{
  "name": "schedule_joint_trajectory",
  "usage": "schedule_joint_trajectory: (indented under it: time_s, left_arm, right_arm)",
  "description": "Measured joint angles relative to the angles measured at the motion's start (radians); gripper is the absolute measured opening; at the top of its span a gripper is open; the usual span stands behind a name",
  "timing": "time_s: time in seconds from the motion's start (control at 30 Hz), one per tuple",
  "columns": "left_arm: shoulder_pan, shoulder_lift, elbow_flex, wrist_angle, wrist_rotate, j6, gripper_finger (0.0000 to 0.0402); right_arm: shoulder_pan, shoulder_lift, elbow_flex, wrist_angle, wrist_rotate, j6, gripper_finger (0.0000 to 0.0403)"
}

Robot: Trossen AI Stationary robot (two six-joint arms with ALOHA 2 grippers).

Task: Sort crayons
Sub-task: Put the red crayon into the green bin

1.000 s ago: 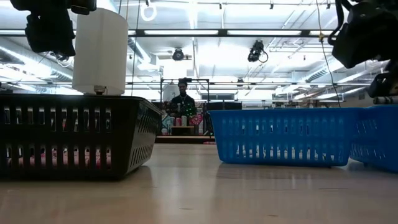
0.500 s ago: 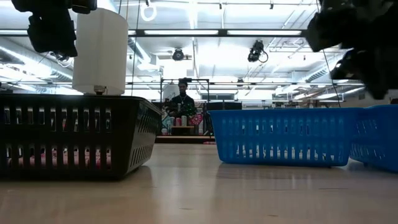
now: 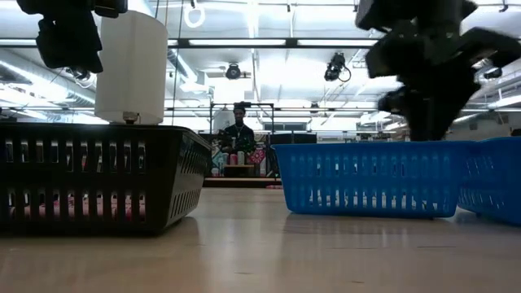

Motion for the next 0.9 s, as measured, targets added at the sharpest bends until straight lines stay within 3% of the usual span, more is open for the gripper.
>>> schedule_joint_trajectory:
  time_s: [0.1,0.5,0.9]
  left_arm:
    - [0.0,0.0,0.0,0.0,-0.001,0.0,0.0167]
    - [0.0,0.0,0.0,0.005,-0.001,-0.018,0.0167]
    - [0.006,0.0,0.0,0.005,-0.001,-0.027,0.0167]
  right_arm:
    - [-0.018,0.053,0.0,0.072,0.012,-0.094,0.0137]
    - [-0.083,0.233,0.0,0.166,0.038,-0.222,0.0126]
    - [-0.087,0.223,0.0,0.224,0.036,-0.302,0.0105]
